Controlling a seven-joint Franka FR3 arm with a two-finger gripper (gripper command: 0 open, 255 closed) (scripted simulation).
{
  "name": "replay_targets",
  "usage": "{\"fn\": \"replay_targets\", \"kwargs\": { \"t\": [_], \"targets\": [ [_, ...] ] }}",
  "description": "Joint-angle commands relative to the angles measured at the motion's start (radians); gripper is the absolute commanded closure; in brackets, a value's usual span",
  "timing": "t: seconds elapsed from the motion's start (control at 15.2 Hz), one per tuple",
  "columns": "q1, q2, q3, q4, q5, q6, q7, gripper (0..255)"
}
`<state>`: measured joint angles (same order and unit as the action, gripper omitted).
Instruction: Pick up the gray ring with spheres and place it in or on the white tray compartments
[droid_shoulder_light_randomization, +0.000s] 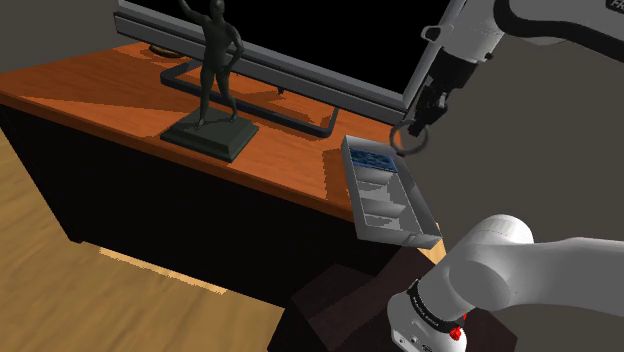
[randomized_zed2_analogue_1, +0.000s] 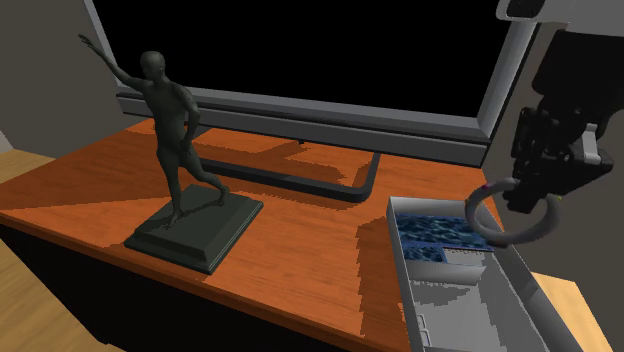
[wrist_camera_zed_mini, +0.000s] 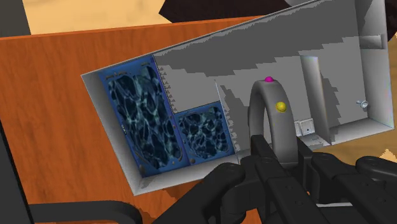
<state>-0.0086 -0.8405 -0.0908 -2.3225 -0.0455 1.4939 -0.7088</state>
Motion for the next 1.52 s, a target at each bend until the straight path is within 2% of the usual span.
{"fn": "replay_targets", "kwargs": {
  "t": [0.0, 0.79, 1.32, 1.39, 1.45],
  "targets": [
    [-0.002, -0.010, -0.004, -0.034, -0.003, 0.025, -0.003, 255],
    [-0.007, -0.052, -0.012, -0.219, -0.012, 0.167, -0.003, 255],
    [-0.008, -0.052, -0.012, -0.219, -0.012, 0.167, -0.003, 255],
    [-0.007, -0.052, -0.012, -0.218, -0.012, 0.167, -0.003, 0],
    [-0.008, -0.051, -0.012, -0.218, -0.012, 0.167, -0.003, 0]
  ]
}}
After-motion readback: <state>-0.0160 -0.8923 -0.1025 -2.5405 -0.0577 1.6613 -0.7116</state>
